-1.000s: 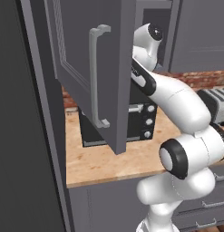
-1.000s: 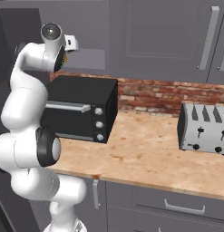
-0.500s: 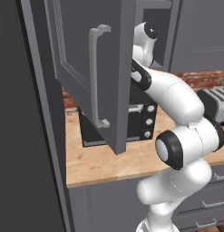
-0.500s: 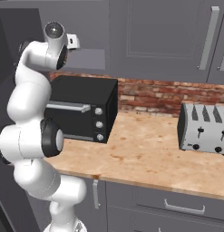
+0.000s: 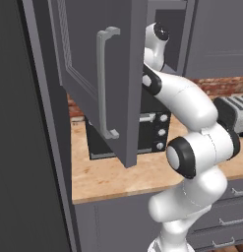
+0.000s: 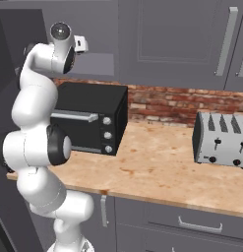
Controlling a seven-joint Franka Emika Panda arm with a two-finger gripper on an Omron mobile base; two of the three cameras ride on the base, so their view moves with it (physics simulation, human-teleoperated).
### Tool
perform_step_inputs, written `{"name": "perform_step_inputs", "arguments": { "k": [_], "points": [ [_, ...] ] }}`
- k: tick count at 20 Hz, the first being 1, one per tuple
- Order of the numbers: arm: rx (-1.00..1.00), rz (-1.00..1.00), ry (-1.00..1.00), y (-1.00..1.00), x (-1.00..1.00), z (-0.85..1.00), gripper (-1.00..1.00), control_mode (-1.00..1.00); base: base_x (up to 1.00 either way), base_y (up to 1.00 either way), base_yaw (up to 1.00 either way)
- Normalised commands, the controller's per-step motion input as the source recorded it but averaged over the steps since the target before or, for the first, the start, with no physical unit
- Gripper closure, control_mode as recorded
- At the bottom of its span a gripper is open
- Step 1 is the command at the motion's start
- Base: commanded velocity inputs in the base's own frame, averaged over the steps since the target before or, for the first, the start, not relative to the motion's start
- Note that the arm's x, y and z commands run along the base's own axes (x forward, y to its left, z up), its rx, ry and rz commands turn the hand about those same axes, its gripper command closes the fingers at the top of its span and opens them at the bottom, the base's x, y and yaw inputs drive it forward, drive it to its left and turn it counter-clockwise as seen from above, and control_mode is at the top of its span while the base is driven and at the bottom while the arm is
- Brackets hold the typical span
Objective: Move the mustard and shaker from the cabinet to the dining counter.
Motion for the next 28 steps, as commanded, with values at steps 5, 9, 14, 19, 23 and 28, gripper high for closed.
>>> {"name": "perform_step_inputs", "arguments": {
  "k": [5,9,14,19,23,28],
  "points": [
    [0.0,-0.02,0.0,0.0,0.02,0.0,-1.0,-1.0,0.0,0.0,0.0],
    [0.0,-0.02,0.0,0.09,0.01,0.0,1.0,-1.0,0.0,0.0,0.0],
    [0.0,0.0,0.0,0.23,0.11,-0.08,1.0,-1.0,0.0,0.0,0.0],
    [0.0,0.0,0.0,0.06,0.06,-0.02,1.0,-1.0,0.0,0.0,0.0],
    [0.0,0.0,-0.09,0.0,-0.05,0.08,1.0,-1.0,0.0,0.0,0.0],
    [0.0,0.0,-0.07,-0.07,-0.54,0.21,1.0,-1.0,0.0,0.0,0.0]
  ]
}}
